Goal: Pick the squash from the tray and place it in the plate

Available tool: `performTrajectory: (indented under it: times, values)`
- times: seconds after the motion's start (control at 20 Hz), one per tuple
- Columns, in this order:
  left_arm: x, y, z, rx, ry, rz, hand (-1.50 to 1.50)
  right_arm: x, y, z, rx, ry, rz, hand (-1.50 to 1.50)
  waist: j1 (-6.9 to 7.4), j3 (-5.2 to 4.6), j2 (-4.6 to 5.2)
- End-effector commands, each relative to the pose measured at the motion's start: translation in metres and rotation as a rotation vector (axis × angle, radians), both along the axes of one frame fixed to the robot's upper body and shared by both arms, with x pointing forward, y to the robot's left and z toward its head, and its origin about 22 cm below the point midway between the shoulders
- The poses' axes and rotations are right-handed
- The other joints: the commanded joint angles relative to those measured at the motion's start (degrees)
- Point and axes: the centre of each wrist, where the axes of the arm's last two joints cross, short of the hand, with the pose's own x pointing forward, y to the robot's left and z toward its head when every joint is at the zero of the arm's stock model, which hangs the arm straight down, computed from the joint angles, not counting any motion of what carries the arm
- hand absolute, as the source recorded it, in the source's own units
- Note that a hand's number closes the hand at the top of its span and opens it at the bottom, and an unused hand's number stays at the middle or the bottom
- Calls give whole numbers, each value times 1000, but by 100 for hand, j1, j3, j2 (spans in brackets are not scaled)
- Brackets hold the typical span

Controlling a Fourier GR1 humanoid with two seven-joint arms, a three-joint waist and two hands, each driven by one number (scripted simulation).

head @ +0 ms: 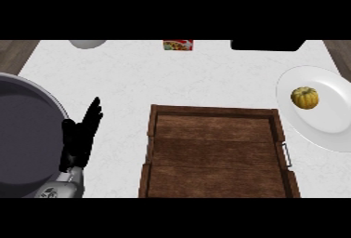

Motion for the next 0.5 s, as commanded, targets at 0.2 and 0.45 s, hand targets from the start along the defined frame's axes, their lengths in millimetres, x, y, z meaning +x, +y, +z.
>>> performTrajectory:
  times: [0.2, 0.45]
  values:
    - [-11, 9, -15, 10, 26, 7, 0, -30, -9, -16, -15, -3, -95, -150, 3, -4, 21]
    - [-6, 12, -6, -5, 20, -4, 0, -31, -14, -9, -23, -6, -127, -150, 31, 1, 21]
